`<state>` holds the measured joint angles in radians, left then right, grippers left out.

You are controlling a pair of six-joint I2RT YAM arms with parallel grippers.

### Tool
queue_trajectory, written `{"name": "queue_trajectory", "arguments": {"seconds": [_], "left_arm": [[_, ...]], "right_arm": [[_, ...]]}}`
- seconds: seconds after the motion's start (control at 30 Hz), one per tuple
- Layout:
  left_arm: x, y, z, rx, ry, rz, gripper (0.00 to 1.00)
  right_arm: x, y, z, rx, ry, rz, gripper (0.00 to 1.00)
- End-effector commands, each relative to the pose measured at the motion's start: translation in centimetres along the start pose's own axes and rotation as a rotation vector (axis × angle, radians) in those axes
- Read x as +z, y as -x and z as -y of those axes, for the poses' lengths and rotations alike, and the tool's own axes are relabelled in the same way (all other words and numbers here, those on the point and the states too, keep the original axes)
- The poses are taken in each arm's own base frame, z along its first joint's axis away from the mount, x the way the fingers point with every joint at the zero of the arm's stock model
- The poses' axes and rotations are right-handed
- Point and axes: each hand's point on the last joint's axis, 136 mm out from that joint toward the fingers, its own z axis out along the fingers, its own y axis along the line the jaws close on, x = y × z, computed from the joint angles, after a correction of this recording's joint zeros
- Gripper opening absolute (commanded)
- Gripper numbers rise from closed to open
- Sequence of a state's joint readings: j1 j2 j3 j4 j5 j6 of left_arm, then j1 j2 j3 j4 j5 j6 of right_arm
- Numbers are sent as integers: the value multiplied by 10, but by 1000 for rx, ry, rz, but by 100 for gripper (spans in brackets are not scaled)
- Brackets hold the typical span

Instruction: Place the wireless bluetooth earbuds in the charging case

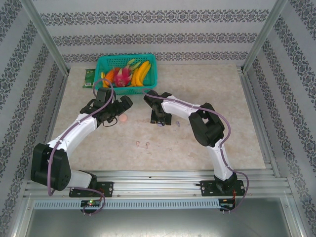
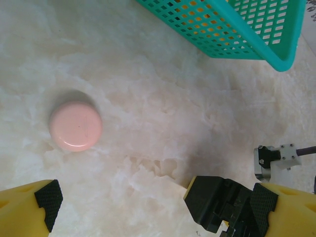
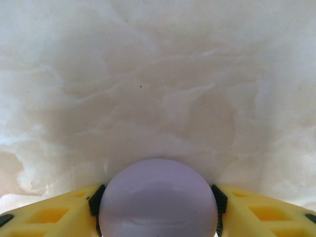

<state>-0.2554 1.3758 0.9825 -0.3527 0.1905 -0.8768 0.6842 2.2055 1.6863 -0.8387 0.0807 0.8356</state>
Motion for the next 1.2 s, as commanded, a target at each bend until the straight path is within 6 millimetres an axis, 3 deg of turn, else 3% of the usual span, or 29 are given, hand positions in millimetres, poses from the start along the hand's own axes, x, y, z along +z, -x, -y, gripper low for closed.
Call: {"name": "queue_trajectory", "arguments": {"seconds": [0.0, 0.17, 0.4, 0.6, 0.9, 1.17], "left_arm": [[-1, -4, 5, -7, -3, -21, 100], [1, -5, 5, -8, -12, -22, 100], [6, -5, 16, 7, -99, -7, 100], [13, -12, 31, 41, -216, 10, 100], [32, -36, 77, 156, -430, 22, 100], [55, -51, 124, 230, -563, 42, 96]], "right_arm": [[5, -2, 4, 18, 12, -14, 58], [0, 0, 2, 20, 43, -4, 52], [-24, 6, 0, 86, 141, 28, 50], [-51, 28, 2, 210, 266, 64, 49], [-98, 82, -9, 459, 580, 72, 49], [-120, 106, -20, 629, 731, 42, 49]]}}
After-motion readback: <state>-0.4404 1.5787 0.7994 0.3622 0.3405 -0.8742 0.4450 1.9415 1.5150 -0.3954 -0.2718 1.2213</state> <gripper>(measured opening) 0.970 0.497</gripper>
